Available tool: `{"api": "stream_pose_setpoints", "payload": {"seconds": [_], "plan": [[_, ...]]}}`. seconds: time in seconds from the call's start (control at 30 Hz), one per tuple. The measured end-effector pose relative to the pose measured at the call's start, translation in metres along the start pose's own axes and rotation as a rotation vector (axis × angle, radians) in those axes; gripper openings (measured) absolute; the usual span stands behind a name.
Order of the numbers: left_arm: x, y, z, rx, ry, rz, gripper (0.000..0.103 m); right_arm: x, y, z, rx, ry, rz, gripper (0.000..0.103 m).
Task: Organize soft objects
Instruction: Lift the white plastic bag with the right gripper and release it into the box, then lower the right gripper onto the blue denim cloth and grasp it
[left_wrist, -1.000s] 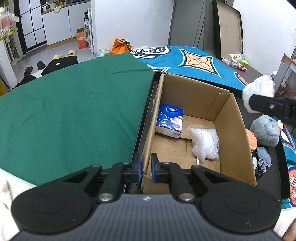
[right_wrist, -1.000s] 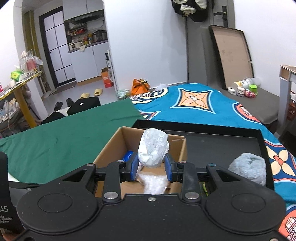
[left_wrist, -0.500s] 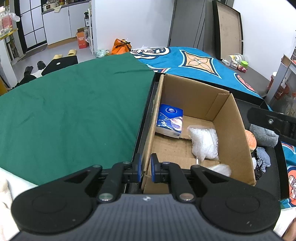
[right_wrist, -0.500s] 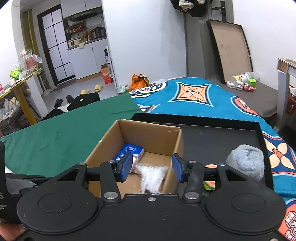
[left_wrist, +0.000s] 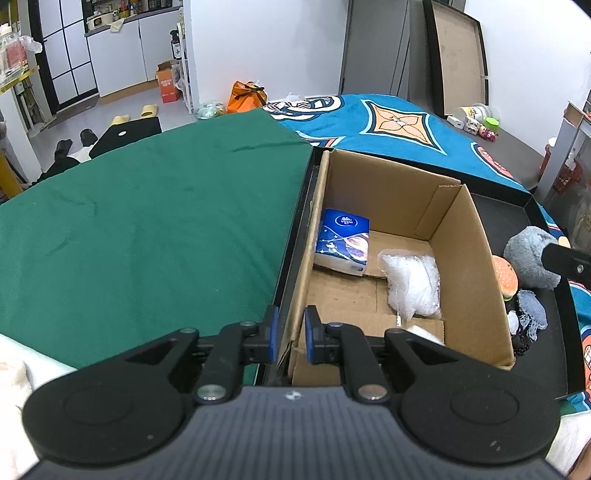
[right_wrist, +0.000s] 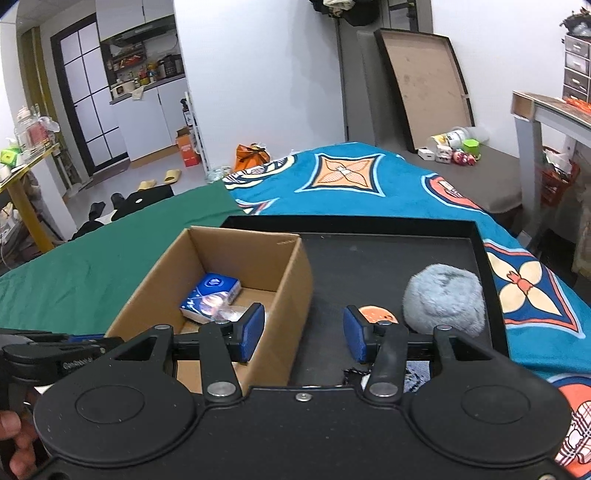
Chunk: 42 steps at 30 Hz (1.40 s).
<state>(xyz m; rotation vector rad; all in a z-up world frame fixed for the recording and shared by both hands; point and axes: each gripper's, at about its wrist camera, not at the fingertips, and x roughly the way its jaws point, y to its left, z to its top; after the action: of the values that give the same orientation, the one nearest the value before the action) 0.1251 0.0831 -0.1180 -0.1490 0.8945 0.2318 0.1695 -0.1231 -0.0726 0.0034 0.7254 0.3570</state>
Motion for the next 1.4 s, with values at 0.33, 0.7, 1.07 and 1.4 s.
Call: {"api": "stream_pose_setpoints", "payload": {"seconds": [0.33, 0.7, 1.07, 1.4], "plan": [[-0.003, -0.004, 0.0, 0.02, -0.014, 0.026, 0.02, 0.006, -0.026, -0.013, 0.043, 0.025, -0.012, 0.048], [-0.002, -0.013, -0.001, 0.069, -0.017, 0.049, 0.051, 0.022, -0.068, -0.033, 0.131, 0.051, -0.057, 0.05], [0.004, -0.028, 0.001, 0.132, -0.005, 0.096, 0.054, 0.043, -0.1, -0.051, 0.228, 0.082, -0.089, 0.05], [0.008, -0.04, 0.0, 0.19, 0.005, 0.151, 0.054, 0.061, -0.12, -0.062, 0.322, 0.11, -0.112, 0.053]]}}
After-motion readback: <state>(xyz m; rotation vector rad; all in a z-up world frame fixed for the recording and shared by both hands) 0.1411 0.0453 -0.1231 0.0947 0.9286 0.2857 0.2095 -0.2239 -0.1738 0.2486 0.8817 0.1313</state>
